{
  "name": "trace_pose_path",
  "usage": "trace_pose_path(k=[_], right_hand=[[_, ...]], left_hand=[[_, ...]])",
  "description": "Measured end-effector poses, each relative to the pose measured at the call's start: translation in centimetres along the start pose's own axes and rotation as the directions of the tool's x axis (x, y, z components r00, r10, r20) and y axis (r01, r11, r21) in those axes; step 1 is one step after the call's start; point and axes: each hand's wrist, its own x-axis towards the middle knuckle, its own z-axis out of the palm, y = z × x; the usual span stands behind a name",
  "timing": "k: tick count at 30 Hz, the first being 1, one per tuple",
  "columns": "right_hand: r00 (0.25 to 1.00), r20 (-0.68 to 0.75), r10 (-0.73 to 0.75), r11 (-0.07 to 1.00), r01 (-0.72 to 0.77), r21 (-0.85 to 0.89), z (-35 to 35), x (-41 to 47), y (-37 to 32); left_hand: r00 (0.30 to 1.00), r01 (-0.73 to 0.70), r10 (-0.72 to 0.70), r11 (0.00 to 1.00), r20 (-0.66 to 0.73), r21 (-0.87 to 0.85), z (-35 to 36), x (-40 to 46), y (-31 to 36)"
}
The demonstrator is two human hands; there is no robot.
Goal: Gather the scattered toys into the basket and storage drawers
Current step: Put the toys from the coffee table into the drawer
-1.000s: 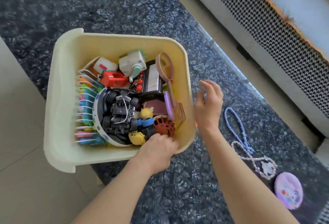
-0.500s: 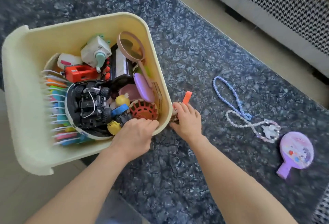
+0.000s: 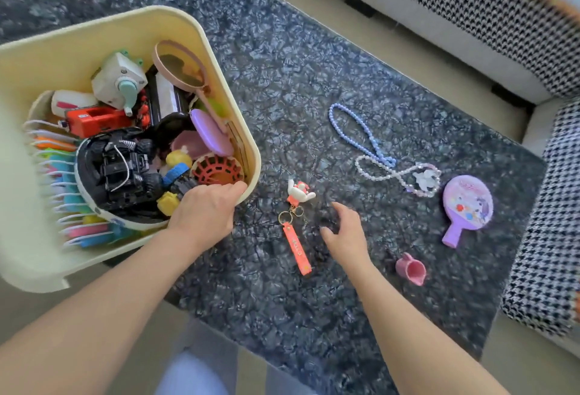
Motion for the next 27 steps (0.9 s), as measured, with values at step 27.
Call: trace_pose_path(k=[27], right_hand=[[0.951, -0.079, -0.299, 0.698, 0.274, 0.661, -5.5, -9.6, -9.9]], left_hand=[[0.994, 0.081, -0.078, 0.996, 0.076, -0.041, 1.9, -8.2, 9.5]])
